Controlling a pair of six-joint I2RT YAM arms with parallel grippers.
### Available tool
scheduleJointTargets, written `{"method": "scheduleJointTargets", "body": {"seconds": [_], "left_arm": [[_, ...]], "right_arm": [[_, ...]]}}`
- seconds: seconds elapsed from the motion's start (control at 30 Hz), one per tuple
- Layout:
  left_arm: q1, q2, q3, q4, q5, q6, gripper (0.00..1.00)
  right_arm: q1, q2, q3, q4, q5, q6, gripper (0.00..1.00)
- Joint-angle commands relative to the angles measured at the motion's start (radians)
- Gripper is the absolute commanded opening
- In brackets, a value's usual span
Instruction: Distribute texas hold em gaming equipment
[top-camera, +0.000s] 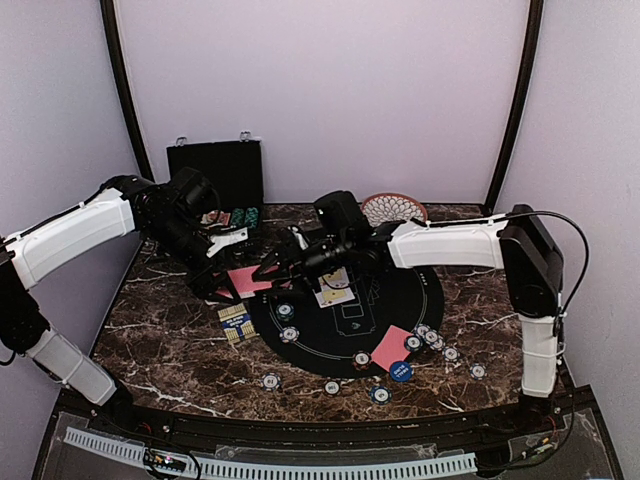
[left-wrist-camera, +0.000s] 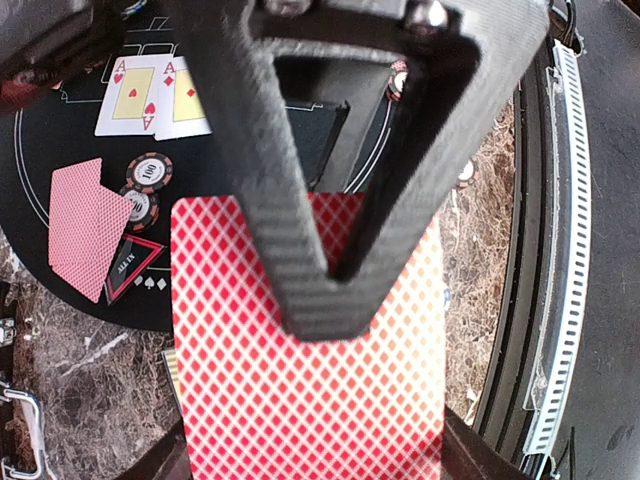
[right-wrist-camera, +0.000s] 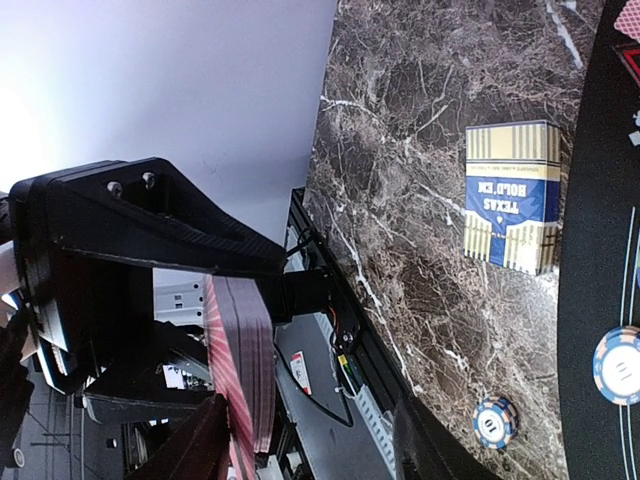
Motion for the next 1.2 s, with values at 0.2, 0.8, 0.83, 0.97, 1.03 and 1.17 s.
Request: {"method": "scheduleJointTargets", "body": {"seconds": [0.2,0.8,0.83,0.97,1.03,1.17], "left_arm": [[0.003,-0.027,0.004,-0.002,0.028,0.002,0.00],[0.003,-0.023,-0.010,0.002,0.004,0.002,0.00],[0.003,-0.024,-0.012,0.004,-0.004,0.002,0.00],[0.003,-0.024,-0.024,0.014,-0.024,0.001,0.00],[0.003,-0.024,-0.027,0.015,-0.025,0.001,0.00],[0.003,-0.023,-0.025,0.015,-0.026,0.001,0.00]], "right_arm": [[-0.009,-0.096,-0.066,0.137,-0.003,0.082,0.36],[-0.057,-0.185,-0.115,0.040,0.021,0.003,0.00],[-0.070,-0.204,-0.118,-0.008,0.035,-0.029,0.00],[-0.131,-0.285,-0.144,-0.247,0.118,-0.167,0.00],[-0.161,-0.322,-0.156,-0.370,0.181,-0.247,0.00],[-0.194,-0.358,-0.131,-0.668,0.425,-0.404,0.00]]}}
